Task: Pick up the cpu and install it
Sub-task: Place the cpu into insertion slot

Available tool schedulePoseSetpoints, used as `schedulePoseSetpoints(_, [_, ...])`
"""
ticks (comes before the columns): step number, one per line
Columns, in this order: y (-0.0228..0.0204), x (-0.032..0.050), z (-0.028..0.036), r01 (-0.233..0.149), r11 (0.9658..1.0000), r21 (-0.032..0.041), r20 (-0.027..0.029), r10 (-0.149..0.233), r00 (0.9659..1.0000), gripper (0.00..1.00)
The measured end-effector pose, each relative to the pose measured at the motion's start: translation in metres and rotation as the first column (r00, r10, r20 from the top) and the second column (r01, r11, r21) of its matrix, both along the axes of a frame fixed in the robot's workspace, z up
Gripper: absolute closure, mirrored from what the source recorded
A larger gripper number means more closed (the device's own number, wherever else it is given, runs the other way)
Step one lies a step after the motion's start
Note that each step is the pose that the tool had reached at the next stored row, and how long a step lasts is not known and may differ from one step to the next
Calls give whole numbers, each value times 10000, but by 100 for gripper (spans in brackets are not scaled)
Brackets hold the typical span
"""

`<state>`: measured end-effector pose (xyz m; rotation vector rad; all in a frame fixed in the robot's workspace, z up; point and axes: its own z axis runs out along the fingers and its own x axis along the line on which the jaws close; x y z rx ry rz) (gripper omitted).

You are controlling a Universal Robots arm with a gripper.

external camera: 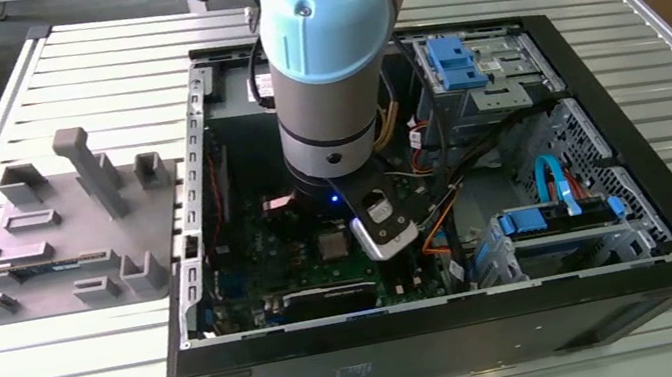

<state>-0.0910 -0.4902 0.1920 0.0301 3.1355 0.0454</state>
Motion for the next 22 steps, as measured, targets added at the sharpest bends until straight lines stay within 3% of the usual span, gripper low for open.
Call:
schedulePoseSetpoints(11, [0, -1, 11, 0, 10000, -27, 0, 0, 10000, 44])
schedulePoseSetpoints(17, [0, 0, 12, -2, 10000, -30, 0, 2, 10000, 62])
schedulePoseSetpoints(22, [1, -1, 11, 0, 10000, -31, 0, 0, 10000, 62])
